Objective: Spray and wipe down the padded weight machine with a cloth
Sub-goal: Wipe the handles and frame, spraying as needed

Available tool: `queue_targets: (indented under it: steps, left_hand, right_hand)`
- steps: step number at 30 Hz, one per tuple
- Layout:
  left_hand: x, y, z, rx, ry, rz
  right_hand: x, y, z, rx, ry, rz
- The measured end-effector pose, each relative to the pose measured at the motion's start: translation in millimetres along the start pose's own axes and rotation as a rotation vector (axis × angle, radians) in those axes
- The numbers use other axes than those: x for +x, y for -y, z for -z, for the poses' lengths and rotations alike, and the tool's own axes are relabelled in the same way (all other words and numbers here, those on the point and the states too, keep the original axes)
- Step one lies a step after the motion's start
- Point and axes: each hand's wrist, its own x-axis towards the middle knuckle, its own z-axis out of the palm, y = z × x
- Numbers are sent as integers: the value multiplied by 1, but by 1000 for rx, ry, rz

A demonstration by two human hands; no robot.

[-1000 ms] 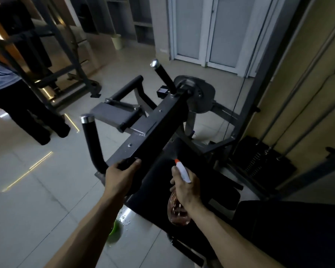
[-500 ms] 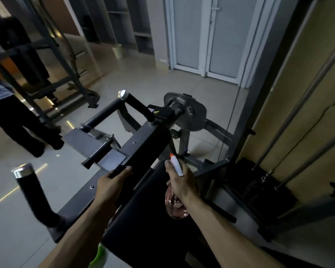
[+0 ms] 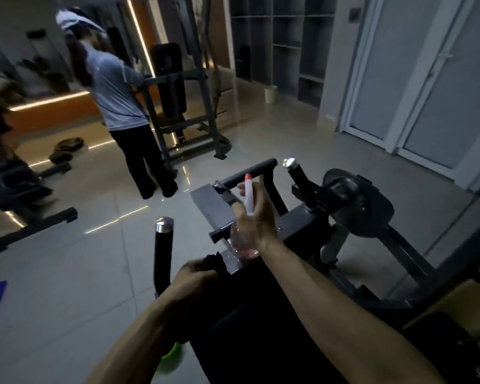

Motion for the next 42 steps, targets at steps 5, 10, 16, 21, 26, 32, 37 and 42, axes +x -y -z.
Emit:
queue_targets:
  steps: [5, 10, 16, 21, 26, 32, 37, 42]
  left_hand:
    - [-2, 10, 17, -55, -6, -49]
    - [-1, 12, 15, -185, 33, 15]
    - [21, 14, -29, -254, 155, 93]
    - [31, -6, -113, -482, 411, 240]
    - [66, -3, -158, 623, 373, -319]
    - [132, -17, -166, 1408, 127, -607]
    - [154, -6, -174, 1416, 15, -639]
    - [158, -5, -168, 1423, 28, -666]
  right_hand:
    - [11, -7, -27, -80, 44, 14]
    - [0, -16, -13, -173, 197, -3]
    - [-83, -42, 56, 64, 104, -15]
    - [-127, -86, 83, -38, 44, -64]
    - [-119, -149, 131, 252, -507, -505]
    - [-77, -192, 147, 433, -744, -757]
    - [-9, -197, 125, 233, -778, -502]
    - [-17, -201, 66, 17, -476, -251]
